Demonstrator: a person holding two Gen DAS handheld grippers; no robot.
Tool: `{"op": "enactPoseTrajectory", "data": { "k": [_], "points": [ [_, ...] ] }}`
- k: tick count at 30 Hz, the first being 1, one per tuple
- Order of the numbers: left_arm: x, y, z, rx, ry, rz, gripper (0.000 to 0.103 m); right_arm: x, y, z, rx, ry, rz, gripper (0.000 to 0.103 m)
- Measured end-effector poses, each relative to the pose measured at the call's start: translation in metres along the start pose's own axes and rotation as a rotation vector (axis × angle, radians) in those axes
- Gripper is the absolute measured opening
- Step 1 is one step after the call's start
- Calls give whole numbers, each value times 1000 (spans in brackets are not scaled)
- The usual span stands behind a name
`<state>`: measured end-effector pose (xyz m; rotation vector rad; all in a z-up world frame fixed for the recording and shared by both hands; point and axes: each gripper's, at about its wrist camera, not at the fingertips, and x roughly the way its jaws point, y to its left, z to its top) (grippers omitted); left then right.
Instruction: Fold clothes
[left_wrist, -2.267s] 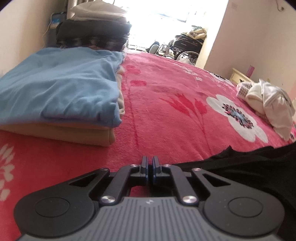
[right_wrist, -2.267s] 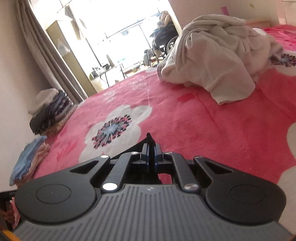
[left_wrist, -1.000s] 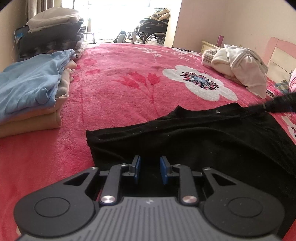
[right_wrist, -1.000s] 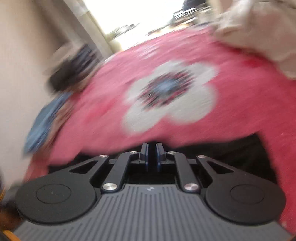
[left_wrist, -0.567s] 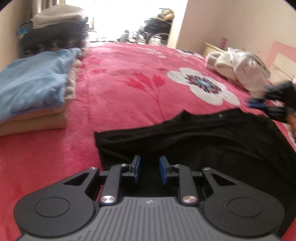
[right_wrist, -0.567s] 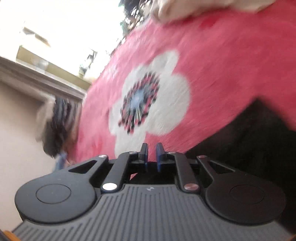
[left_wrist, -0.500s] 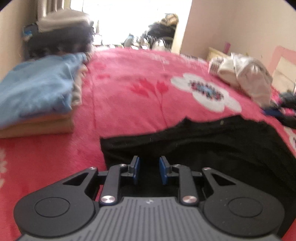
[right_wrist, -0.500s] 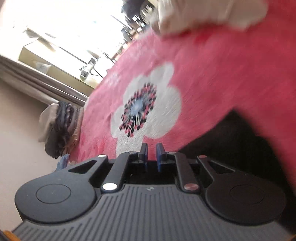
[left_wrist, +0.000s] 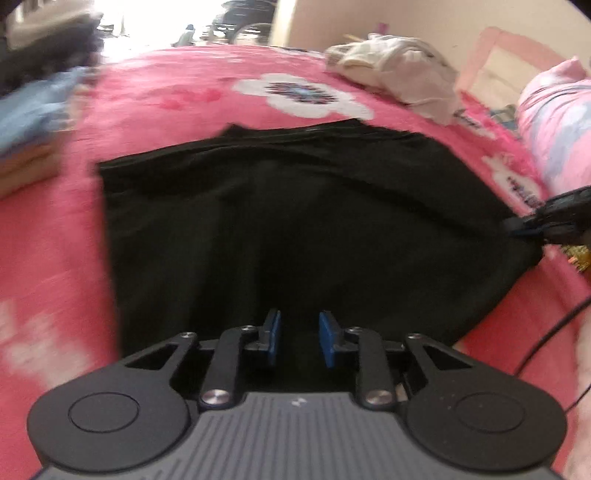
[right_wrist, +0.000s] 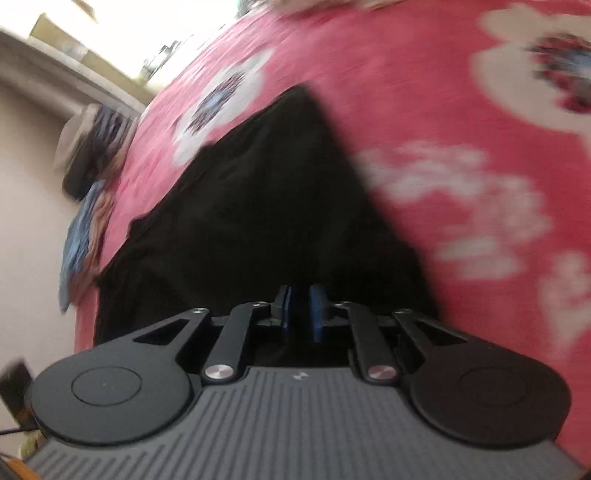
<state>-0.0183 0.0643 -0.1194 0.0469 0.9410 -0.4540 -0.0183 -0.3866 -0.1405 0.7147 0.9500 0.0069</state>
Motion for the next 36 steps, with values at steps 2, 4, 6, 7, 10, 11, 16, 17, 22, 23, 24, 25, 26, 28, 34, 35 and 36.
{"op": "enactPoseTrajectory", "data": {
  "k": [2, 4, 6, 7, 10, 11, 16, 17, 22, 23, 24, 25, 26, 28, 34, 35, 36],
  "points": [
    [-19, 20, -11, -67, 4, 52, 23, -24, -22, 5, 89, -88, -110, 13],
    [-37, 36, -19, -136, 3, 106, 22, -39, -37, 9, 178, -155, -189, 16],
    [-58, 42, -25, -181, -33, 141, 31, -46, -38, 8, 200, -198, -182, 17],
    [-66, 43, -27, -191, -50, 154, 33, -48, -33, 5, 185, -217, -135, 17],
    [-79, 42, -34, -244, -68, 150, 36, -50, -14, -2, 105, -206, -53, 22],
    [-81, 42, -38, -276, -65, 137, 36, -48, -6, -2, 85, -194, -36, 25],
    [-84, 55, -62, -470, -49, 60, 41, -44, -20, -11, 218, -156, -14, 29],
    [-85, 59, -67, -511, -58, 45, 45, -47, -25, -15, 257, -156, -10, 33],
    [-86, 71, -84, -639, -90, 4, 51, -64, -39, -30, 338, -193, 8, 50],
    [-85, 72, -84, -635, -95, 0, 50, -64, -41, -32, 345, -196, 6, 51],
    [-85, 72, -83, -625, -104, -4, 50, -63, -44, -34, 358, -196, 5, 51],
    [-84, 72, -83, -614, -113, -7, 48, -62, -47, -36, 377, -195, 9, 52],
    [-83, 71, -83, -598, -126, -7, 44, -60, -51, -38, 402, -193, 20, 52],
    [-80, 67, -78, -551, -143, -7, 39, -58, -58, -43, 455, -189, 44, 52],
    [-58, 49, -71, -390, -146, 13, 5, -57, -55, -49, 473, -192, 36, 52],
    [-61, 47, -70, -376, -154, 16, 4, -57, -54, -49, 464, -192, 28, 52],
    [-69, 47, -70, -370, -171, 5, 4, -58, -53, -49, 459, -193, 22, 52]
  ]
}}
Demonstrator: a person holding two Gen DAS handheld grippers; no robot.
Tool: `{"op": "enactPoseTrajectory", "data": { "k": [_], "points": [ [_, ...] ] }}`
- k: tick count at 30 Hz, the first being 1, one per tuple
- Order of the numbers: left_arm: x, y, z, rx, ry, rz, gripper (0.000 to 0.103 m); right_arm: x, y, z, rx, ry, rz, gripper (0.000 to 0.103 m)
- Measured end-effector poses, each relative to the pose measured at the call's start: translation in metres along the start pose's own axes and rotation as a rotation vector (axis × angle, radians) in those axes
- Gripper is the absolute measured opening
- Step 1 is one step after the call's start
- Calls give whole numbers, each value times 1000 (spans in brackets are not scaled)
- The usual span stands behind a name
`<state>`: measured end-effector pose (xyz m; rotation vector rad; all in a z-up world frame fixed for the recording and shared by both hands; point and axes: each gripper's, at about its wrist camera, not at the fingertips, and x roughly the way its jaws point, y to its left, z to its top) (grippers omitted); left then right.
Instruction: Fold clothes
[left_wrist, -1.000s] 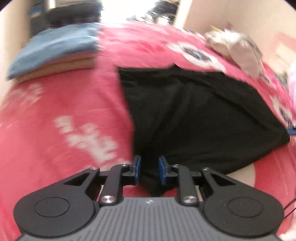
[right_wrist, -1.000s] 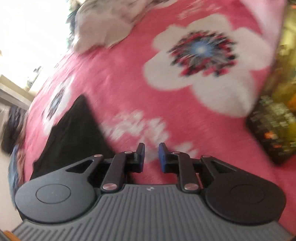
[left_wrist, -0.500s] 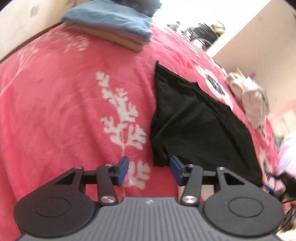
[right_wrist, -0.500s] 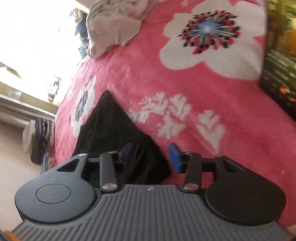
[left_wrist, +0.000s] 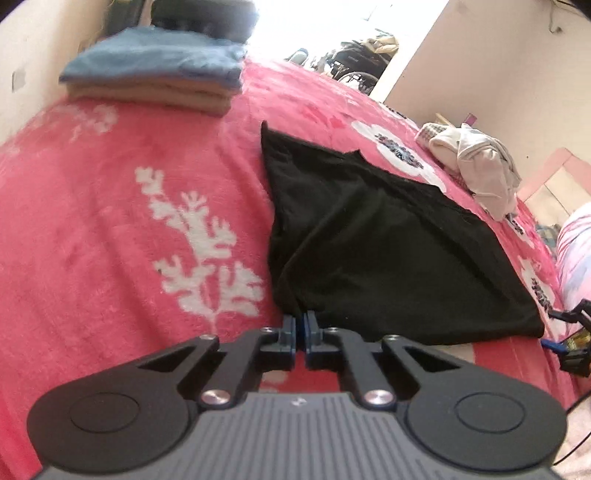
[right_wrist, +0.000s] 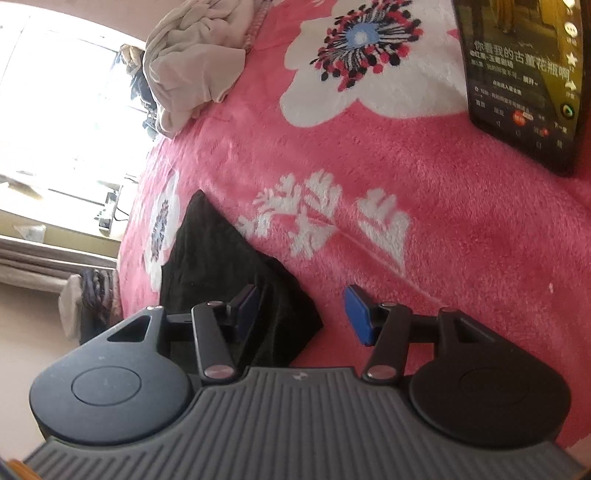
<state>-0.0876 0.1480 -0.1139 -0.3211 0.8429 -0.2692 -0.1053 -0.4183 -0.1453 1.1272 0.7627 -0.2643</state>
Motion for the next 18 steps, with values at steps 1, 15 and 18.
{"op": "enactPoseTrajectory", "data": {
  "k": [1, 15, 18],
  "points": [
    [-10, 0, 2, 8, -15, -21, 4, -1, 1, 0, -4, -4, -4, 52],
    [-9, 25, 0, 51, 69, 53, 24, -5, 0, 1, -32, -24, -18, 55],
    [-21, 33, 6, 19, 33, 93, 25, -6, -7, 4, 22, -23, 6, 55]
  ]
}}
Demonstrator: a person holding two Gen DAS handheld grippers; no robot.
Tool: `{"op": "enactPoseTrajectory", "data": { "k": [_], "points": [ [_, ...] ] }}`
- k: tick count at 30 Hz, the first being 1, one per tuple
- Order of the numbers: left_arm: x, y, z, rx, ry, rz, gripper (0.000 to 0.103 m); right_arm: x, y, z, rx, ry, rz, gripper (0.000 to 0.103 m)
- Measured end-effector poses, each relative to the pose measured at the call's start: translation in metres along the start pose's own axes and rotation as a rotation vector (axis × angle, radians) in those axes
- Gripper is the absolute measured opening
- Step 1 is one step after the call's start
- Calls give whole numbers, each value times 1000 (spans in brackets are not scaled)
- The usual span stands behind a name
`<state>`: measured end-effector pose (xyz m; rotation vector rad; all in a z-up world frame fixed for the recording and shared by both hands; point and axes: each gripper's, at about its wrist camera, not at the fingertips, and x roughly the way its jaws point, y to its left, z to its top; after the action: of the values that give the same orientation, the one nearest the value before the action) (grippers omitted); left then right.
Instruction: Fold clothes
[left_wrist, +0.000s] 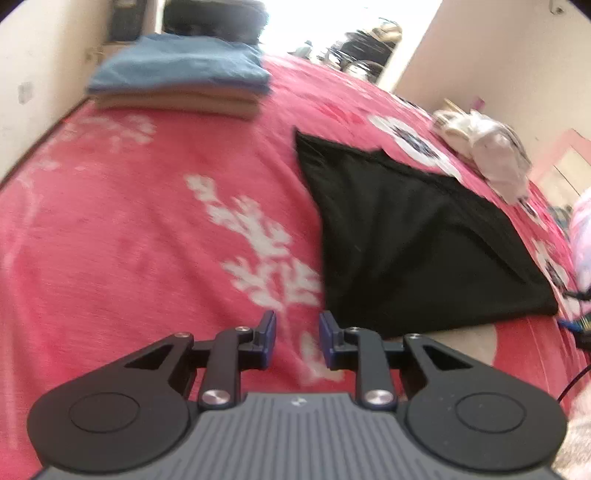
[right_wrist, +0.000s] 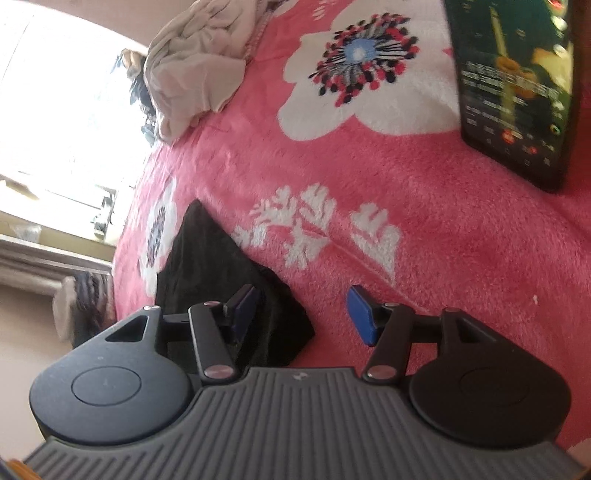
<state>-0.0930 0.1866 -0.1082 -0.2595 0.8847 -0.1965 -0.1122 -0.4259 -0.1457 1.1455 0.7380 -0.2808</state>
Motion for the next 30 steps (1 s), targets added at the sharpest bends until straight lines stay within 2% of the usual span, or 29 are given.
{"op": "enactPoseTrajectory", "data": {
  "k": [3, 5, 7, 9, 10, 11, 12, 13, 16, 18, 20, 21, 23, 26, 28, 30],
  "points": [
    [-14, 1, 4, -36, -47, -3, 27, 4, -7, 1, 55, 41, 42, 55],
    [-15, -7, 7, -25, -63, -27, 27, 10, -9, -1, 74, 80, 62, 55],
    [-9, -22, 7, 11, -54, -62, 27, 15, -7, -4, 73, 106, 79, 55],
    [7, -37, 3, 62, -17, -52, 27, 20, -2, -6, 51, 111, 82, 55],
    [15, -44, 1, 87, 3, -42, 27, 21, 1, -6, 31, 99, 79, 48],
    [25, -49, -1, 102, 25, -18, 25, 23, 4, -7, 8, 85, 76, 27],
    [32, -50, -4, 98, 39, 6, 24, 22, 6, -7, -9, 68, 71, 15],
    [35, -49, -6, 87, 41, 15, 24, 20, 8, -6, -21, 51, 66, 8],
    [33, -42, -5, 60, 46, 17, 26, 1, 15, -8, -89, -24, 74, 5],
    [31, -37, -4, 50, 53, 16, 26, -1, 10, -6, -105, -42, -23, 4],
    [25, -35, -1, 43, 46, 16, 24, 5, 1, -2, -54, -44, -104, 5],
    [20, -35, 2, 44, 30, 19, 24, 5, 1, -1, -47, -59, -113, 6],
    [9, -37, 8, 46, -4, 21, 24, -6, 14, -4, -122, -130, -63, 7],
    [3, -46, 21, 67, -50, -22, 25, -22, 45, -11, -331, -215, -15, 7],
    [14, -60, 31, 113, -57, -51, 25, -15, 66, -20, -458, -180, 53, 7],
    [37, -75, 41, 146, -50, -75, 25, 5, 81, -34, -558, -100, 60, 7]
  ]
}}
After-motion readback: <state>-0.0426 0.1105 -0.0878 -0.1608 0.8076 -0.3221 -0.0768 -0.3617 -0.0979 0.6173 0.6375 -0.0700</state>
